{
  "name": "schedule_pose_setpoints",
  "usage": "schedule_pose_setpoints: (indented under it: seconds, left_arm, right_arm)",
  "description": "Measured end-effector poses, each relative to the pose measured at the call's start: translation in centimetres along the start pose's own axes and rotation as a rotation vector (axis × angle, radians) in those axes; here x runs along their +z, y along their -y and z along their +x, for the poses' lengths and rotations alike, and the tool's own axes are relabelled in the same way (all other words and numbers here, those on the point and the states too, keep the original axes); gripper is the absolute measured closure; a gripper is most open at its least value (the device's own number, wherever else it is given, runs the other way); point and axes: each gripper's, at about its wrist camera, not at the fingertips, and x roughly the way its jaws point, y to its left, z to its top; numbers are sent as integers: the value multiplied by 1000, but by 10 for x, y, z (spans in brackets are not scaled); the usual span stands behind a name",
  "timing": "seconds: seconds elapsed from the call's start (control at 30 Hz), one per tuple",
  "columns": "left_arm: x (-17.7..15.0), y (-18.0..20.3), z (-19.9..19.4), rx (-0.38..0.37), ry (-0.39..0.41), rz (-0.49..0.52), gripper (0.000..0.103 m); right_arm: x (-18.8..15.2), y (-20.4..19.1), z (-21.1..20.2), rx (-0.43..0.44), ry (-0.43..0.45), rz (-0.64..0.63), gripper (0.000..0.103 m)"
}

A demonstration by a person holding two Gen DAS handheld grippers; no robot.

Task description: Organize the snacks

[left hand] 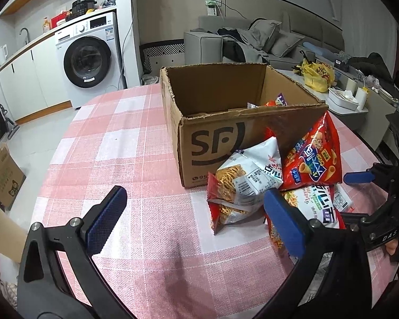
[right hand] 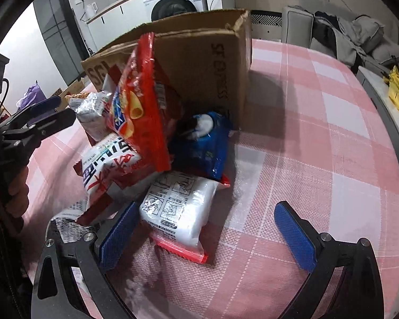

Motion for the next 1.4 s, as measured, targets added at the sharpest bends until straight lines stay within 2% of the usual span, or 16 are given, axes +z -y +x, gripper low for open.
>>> schedule_pose_setpoints:
  seconds: [0.2,0.5,0.87,1.07,1.13,1.3,1.4]
  left_arm:
    - [-3,-3,10,-6,-22,-16,1]
    - [-7,-4,19,-15,-32,-22,1]
    - [-9,4,29,-51,-52,-28,1]
    - [-5,19,33,-66,-36,35,1]
    - [-2,24,33,-84,-29,47,3]
    - [3,32,36,-130,-38,64,24]
    - [3,35,37,-146,-47,80,28]
  right_arm:
    - [0,12,-3,5,-20,6,0]
    - [0,-1,2,-34,5,-26,0]
    - [-2,25,-3,-70,6,21,0]
    - [-3,22,-4,-68,17,7,1]
    - [-4,20,-5,-69,19,-2,1]
    - [-5,17,-6,-62,25,2,1]
    - [-5,17,-5,-54,23,-1,2]
